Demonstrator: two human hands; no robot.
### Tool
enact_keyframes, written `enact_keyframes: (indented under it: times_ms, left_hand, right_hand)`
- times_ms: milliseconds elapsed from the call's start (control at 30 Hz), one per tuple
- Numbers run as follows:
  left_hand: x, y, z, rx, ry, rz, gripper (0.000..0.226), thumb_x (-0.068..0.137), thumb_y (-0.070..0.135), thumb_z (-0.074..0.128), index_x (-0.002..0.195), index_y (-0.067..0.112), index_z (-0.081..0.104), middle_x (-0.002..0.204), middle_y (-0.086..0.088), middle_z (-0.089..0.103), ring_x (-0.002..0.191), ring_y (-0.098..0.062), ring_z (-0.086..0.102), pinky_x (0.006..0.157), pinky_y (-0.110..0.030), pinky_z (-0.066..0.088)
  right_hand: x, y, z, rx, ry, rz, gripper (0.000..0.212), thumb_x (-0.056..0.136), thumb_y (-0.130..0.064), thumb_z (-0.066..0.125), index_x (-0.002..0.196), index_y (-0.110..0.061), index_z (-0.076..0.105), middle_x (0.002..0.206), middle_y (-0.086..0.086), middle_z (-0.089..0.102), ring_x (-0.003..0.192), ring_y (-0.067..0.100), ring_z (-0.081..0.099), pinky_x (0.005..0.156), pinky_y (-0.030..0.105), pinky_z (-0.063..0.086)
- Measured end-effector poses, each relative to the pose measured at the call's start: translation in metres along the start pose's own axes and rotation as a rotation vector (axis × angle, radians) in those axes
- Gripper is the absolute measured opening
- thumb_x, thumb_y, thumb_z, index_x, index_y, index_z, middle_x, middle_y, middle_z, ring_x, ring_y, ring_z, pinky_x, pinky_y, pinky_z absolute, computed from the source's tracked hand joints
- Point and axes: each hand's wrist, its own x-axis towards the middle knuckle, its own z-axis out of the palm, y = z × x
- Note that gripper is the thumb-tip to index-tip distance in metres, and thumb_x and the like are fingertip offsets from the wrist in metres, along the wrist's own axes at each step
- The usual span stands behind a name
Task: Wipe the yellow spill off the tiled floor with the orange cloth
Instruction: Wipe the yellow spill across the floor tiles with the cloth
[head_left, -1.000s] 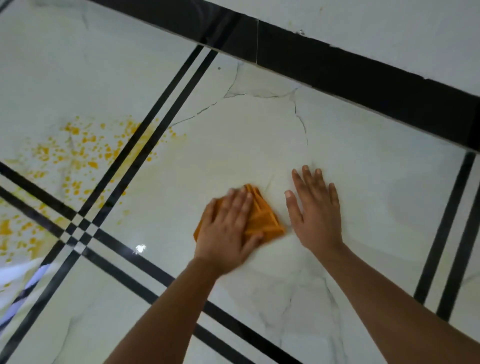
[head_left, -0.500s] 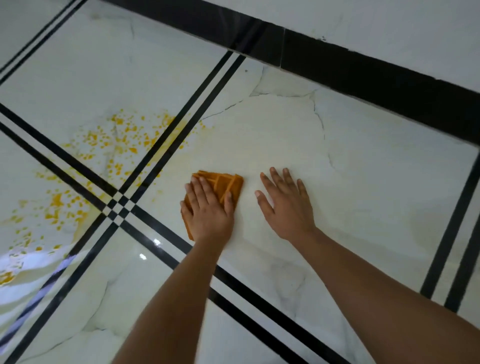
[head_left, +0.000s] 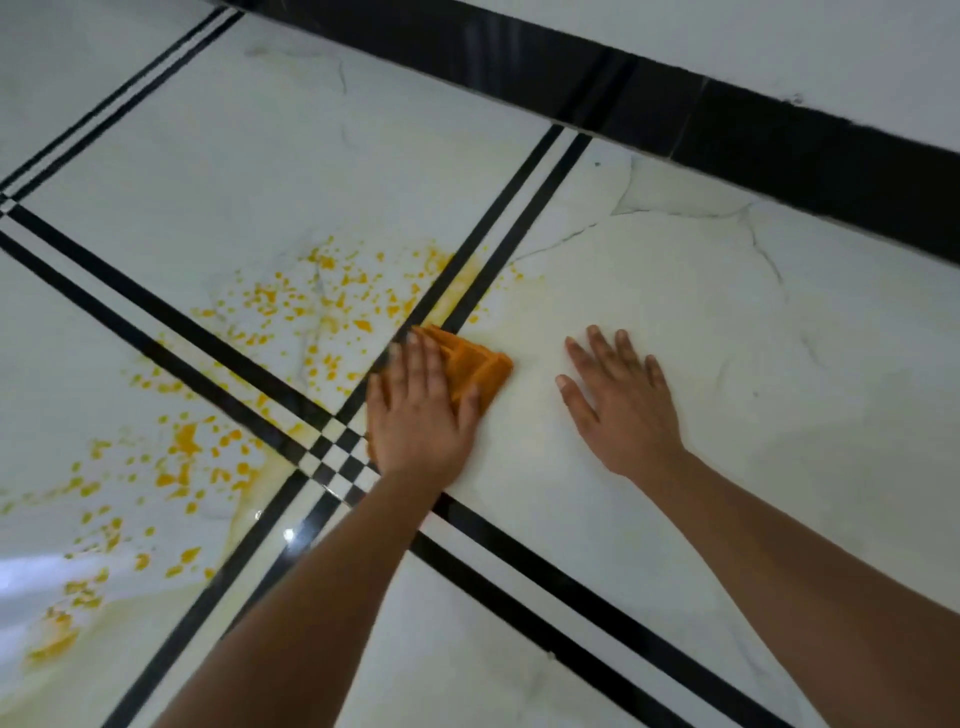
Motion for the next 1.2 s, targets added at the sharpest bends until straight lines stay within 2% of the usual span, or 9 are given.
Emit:
enact_keyframes:
  times_ms: [100,233,400,567,700,867,1000,1133,1200]
  left_hand:
    - [-0.003,-0.008,0.002,0.012,-0.098,0.362,0.076,0.084,0.062,-0.005,0.148,0.021,-0.009,0.157,0.002,-0.011,0.142,-0.013,-0.017,0.115,-0.040,-0.009]
    - [0.060,-0.010,-0.005,-0.092,0.022,0.073,0.075,0.088,0.059,0.001,0.149,0.017,-0.004,0.158,-0.001,-0.006,0.144,-0.017,-0.011,0.114,-0.042,-0.008]
    - [0.060,-0.008,0.000,-0.016,-0.025,0.381,0.074,0.089,0.061,0.003,0.149,0.020,-0.003,0.158,0.002,-0.006,0.144,-0.014,-0.012,0.115,-0.042,-0.007]
    - [0.121,0.016,-0.008,-0.086,0.022,0.040,0.073,0.093,0.057,0.012,0.150,0.012,0.003,0.158,-0.005,0.001,0.145,-0.022,-0.005,0.114,-0.046,-0.001]
    - [0.100,0.011,-0.003,0.036,-0.041,0.430,0.080,0.082,0.062,-0.003,0.150,0.019,0.002,0.158,0.001,-0.001,0.145,-0.016,-0.006,0.114,-0.041,-0.003]
    - [0.156,0.020,-0.010,-0.007,0.009,0.067,0.074,0.089,0.057,0.008,0.150,0.014,0.006,0.158,-0.003,0.004,0.145,-0.020,-0.001,0.114,-0.045,0.001]
    - [0.127,0.019,-0.005,0.058,-0.046,0.408,0.079,0.083,0.062,0.000,0.150,0.021,0.003,0.158,0.002,0.001,0.145,-0.015,-0.004,0.115,-0.040,-0.001]
    - [0.149,0.021,-0.012,-0.048,-0.057,0.163,0.075,0.087,0.059,0.009,0.150,0.019,0.000,0.158,0.001,-0.002,0.145,-0.016,-0.006,0.115,-0.042,-0.003]
    - [0.135,0.030,-0.016,-0.077,-0.105,0.205,0.071,0.092,0.057,0.017,0.150,0.020,0.001,0.158,0.001,-0.003,0.144,-0.016,-0.007,0.115,-0.042,-0.004]
  right_hand:
    - [0.013,-0.010,0.001,-0.034,0.048,0.057,0.075,0.082,-0.059,-0.001,0.148,-0.030,0.017,0.157,-0.001,0.015,0.145,0.023,0.008,0.115,0.045,0.008]
    - [0.038,-0.020,0.003,-0.041,0.058,0.182,0.058,0.095,-0.051,0.011,0.149,-0.030,0.012,0.158,-0.003,0.009,0.146,0.023,0.002,0.116,0.045,0.005]
    - [0.052,-0.016,0.006,-0.060,0.118,0.211,0.066,0.089,-0.056,0.003,0.149,-0.030,0.012,0.158,-0.002,0.009,0.146,0.022,0.002,0.115,0.044,0.002]
    - [0.059,-0.009,0.005,-0.070,0.131,0.210,0.067,0.087,-0.055,-0.002,0.149,-0.031,0.009,0.158,-0.004,0.007,0.146,0.019,-0.001,0.115,0.042,0.000]
    - [0.054,-0.012,0.006,-0.061,0.162,0.191,0.067,0.088,-0.054,-0.001,0.149,-0.029,0.014,0.158,-0.002,0.011,0.146,0.021,0.003,0.115,0.043,0.001]
    - [0.057,-0.010,0.006,-0.026,0.179,0.196,0.062,0.092,-0.052,0.006,0.147,-0.029,0.021,0.157,-0.002,0.017,0.145,0.021,0.007,0.115,0.044,0.004]
    - [0.057,-0.008,0.006,-0.027,0.181,0.183,0.061,0.093,-0.051,0.010,0.147,-0.027,0.024,0.156,0.000,0.020,0.145,0.023,0.010,0.114,0.046,0.007]
    - [0.058,-0.007,0.007,-0.044,0.166,0.179,0.061,0.094,-0.051,0.012,0.147,-0.025,0.025,0.155,0.002,0.022,0.144,0.026,0.013,0.114,0.048,0.010]
    - [0.057,-0.007,0.007,-0.049,0.160,0.178,0.062,0.093,-0.052,0.013,0.147,-0.024,0.024,0.155,0.002,0.022,0.144,0.027,0.013,0.113,0.049,0.009]
